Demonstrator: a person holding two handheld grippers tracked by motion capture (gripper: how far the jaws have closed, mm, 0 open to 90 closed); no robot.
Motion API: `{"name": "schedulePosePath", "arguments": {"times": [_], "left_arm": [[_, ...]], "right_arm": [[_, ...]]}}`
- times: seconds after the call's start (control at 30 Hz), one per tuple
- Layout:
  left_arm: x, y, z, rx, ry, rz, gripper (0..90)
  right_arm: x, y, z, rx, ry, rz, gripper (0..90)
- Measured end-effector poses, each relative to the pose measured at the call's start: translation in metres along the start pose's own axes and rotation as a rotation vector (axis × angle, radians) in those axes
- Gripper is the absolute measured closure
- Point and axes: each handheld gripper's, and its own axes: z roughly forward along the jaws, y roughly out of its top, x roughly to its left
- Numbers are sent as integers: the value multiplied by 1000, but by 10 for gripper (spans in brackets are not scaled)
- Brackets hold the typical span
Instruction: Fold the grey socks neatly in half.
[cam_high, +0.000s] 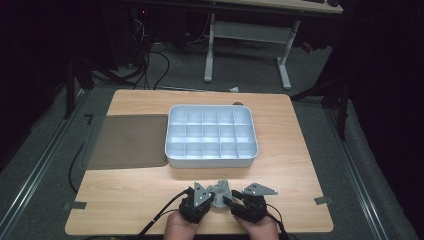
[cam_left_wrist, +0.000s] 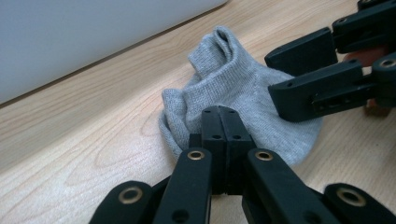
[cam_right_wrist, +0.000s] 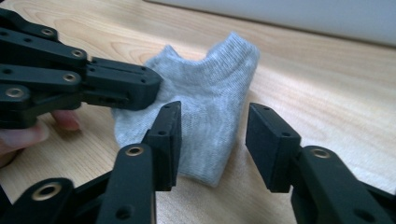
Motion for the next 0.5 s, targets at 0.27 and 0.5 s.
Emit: {"name": "schedulePosePath", "arguments": {"times": [0.27,0.5], "left_arm": [[1,-2,-2,0,-4,-8,900],[2,-2,-2,2,-9,-16,900]], "right_arm": [[4,-2,4,23,13,9,612],[4,-1,5,36,50,17,717]]}}
